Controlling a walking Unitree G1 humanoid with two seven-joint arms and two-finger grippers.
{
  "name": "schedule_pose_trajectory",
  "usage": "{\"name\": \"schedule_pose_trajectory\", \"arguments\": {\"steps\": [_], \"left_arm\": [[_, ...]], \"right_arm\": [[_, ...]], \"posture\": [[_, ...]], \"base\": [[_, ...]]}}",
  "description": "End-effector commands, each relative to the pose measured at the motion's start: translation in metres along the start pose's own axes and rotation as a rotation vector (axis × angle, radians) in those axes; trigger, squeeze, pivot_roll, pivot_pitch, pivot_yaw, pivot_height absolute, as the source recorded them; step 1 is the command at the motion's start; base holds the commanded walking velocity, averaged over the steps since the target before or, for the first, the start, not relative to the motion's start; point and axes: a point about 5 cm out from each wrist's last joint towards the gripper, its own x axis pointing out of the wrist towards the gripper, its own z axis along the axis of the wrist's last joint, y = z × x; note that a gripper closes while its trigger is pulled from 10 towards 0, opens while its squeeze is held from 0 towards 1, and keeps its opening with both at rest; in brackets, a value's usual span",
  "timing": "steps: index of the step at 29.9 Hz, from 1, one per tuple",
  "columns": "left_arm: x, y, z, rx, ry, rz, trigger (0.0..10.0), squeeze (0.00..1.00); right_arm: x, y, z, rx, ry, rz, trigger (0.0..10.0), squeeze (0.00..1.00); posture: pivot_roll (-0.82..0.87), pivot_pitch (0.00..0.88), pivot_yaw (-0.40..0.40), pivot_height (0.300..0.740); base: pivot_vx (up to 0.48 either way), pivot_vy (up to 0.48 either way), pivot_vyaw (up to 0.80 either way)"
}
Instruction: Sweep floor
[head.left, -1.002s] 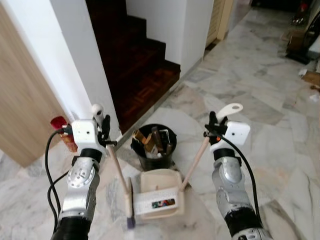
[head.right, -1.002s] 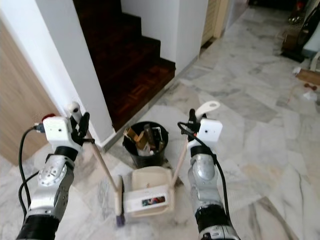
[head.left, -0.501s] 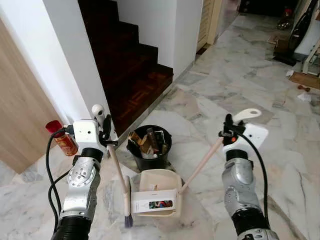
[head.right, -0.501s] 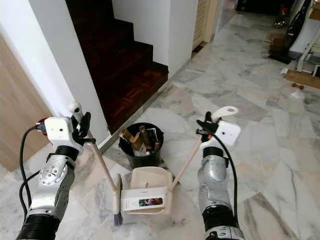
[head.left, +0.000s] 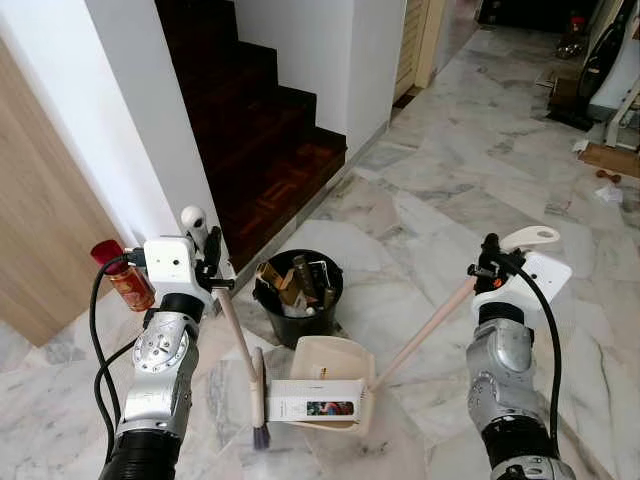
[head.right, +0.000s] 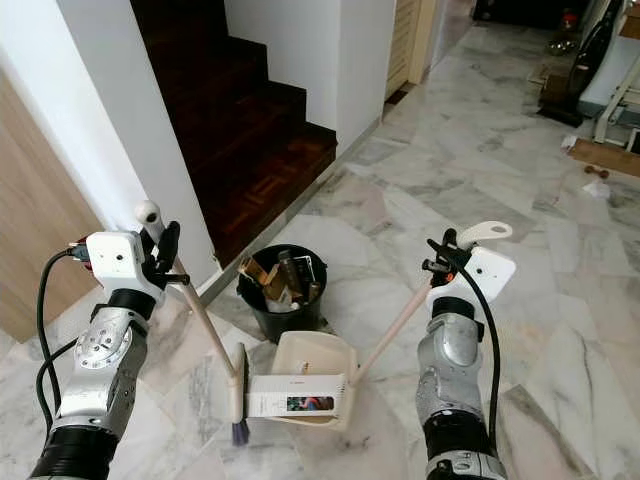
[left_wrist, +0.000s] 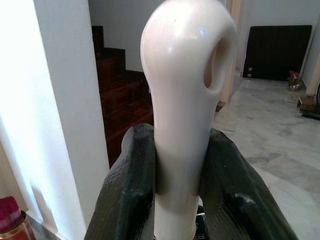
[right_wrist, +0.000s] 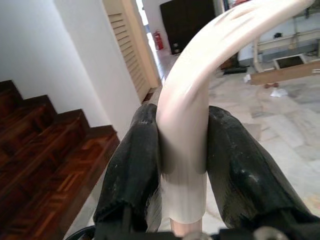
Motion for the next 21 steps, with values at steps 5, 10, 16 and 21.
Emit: {"name": "schedule_pose_trajectory", "arguments": {"steps": [5, 10, 16, 21], "left_arm": [[0.005, 0.009, 0.014, 0.020, -0.066, 0.019, 10.0, 0.00], [0.006, 0.016, 0.021, 0.041, -0.086, 0.033, 10.0, 0.00], [0.004, 0.032, 0.022, 0.079, -0.079, 0.057, 10.0, 0.00], [0.005, 0.033, 0.024, 0.080, -0.084, 0.063, 10.0, 0.00]], "right_arm": [[0.009, -0.013, 0.014, 0.053, -0.051, -0.072, 10.0, 0.00], [0.010, -0.017, 0.015, 0.044, -0.056, -0.082, 10.0, 0.00], [0.011, -0.024, 0.018, 0.034, -0.071, -0.109, 10.0, 0.00], [0.010, -0.027, 0.016, 0.032, -0.062, -0.112, 10.0, 0.00]], "posture": [[0.07, 0.047, 0.050, 0.740], [0.07, 0.050, 0.050, 0.740], [0.07, 0.054, 0.052, 0.740], [0.07, 0.060, 0.051, 0.740]], "base": [[0.000, 0.000, 0.00], [0.000, 0.000, 0.00], [0.000, 0.000, 0.00], [0.000, 0.000, 0.00]]}}
